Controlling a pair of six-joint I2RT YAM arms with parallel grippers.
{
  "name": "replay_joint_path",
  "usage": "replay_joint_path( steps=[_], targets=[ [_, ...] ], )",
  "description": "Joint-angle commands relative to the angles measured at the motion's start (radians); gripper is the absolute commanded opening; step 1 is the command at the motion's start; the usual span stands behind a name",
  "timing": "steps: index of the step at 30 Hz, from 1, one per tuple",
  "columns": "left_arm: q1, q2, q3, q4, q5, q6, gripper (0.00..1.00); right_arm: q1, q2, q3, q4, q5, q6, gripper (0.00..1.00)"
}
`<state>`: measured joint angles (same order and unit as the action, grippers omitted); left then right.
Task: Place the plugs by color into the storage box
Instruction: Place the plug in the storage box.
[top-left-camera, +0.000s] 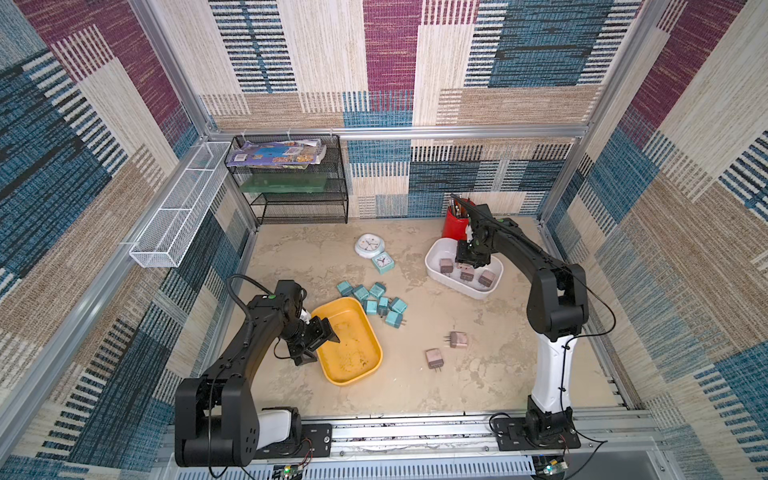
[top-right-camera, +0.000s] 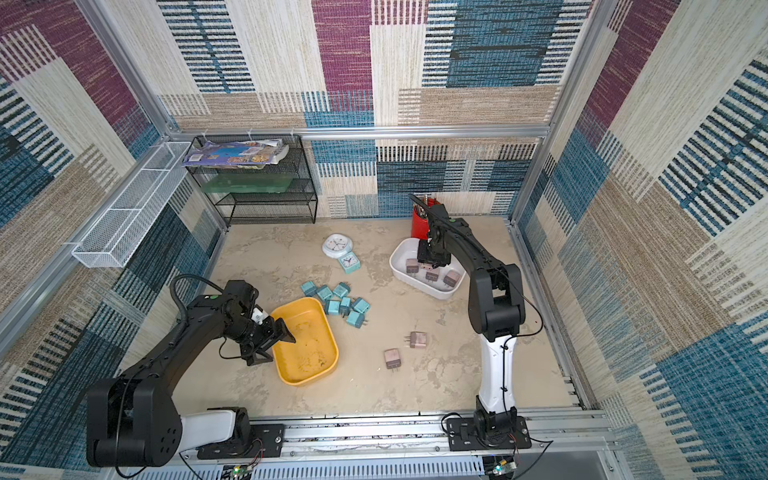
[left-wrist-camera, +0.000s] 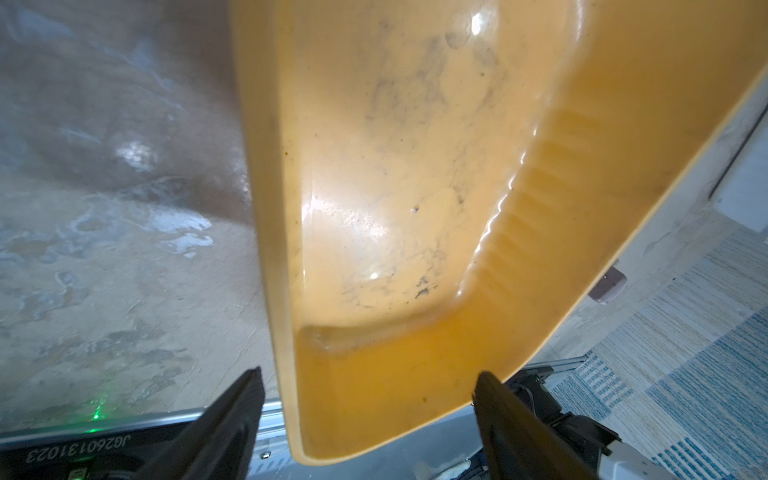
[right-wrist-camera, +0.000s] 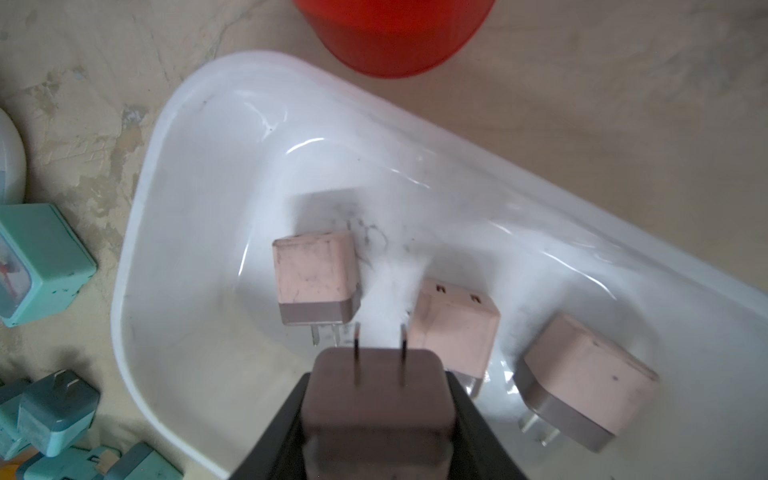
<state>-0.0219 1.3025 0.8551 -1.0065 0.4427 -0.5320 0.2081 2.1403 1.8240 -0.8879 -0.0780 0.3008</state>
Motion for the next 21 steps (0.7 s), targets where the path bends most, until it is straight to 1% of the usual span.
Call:
replay_joint_path(
  steps=[1,10,13,14,17,19,21],
  targets=[
    [0.0,0.0,0.007,-0.009,-0.016,-0.04,0.82,0.016,0.046,0.039,-0.003,-0.011,0.022,0.45],
    [0.0,-0.001,0.003,-0.011,-0.021,-0.041,0.82,0.04,0.126,0.033,0.006,0.029,0.029,0.45],
    [0.0,-0.003,0.007,-0.017,-0.022,-0.038,0.82,0.045,0.135,0.043,-0.007,0.037,0.025,0.48],
    [0.0,-0.004,0.008,-0.018,-0.023,-0.037,0.82,0.047,0.132,0.048,-0.013,0.042,0.024,0.5],
    [0.0,-0.006,0.012,-0.021,-0.023,-0.035,0.82,0.048,0.096,0.048,-0.023,0.053,0.027,0.65],
    [0.0,-0.008,0.014,-0.021,-0.021,-0.034,0.82,0.048,0.046,0.039,-0.026,0.053,0.033,0.74],
    [0.0,-0.007,0.019,-0.023,-0.02,-0.034,0.82,0.048,-0.01,0.027,-0.039,0.059,0.038,0.79]
  ],
)
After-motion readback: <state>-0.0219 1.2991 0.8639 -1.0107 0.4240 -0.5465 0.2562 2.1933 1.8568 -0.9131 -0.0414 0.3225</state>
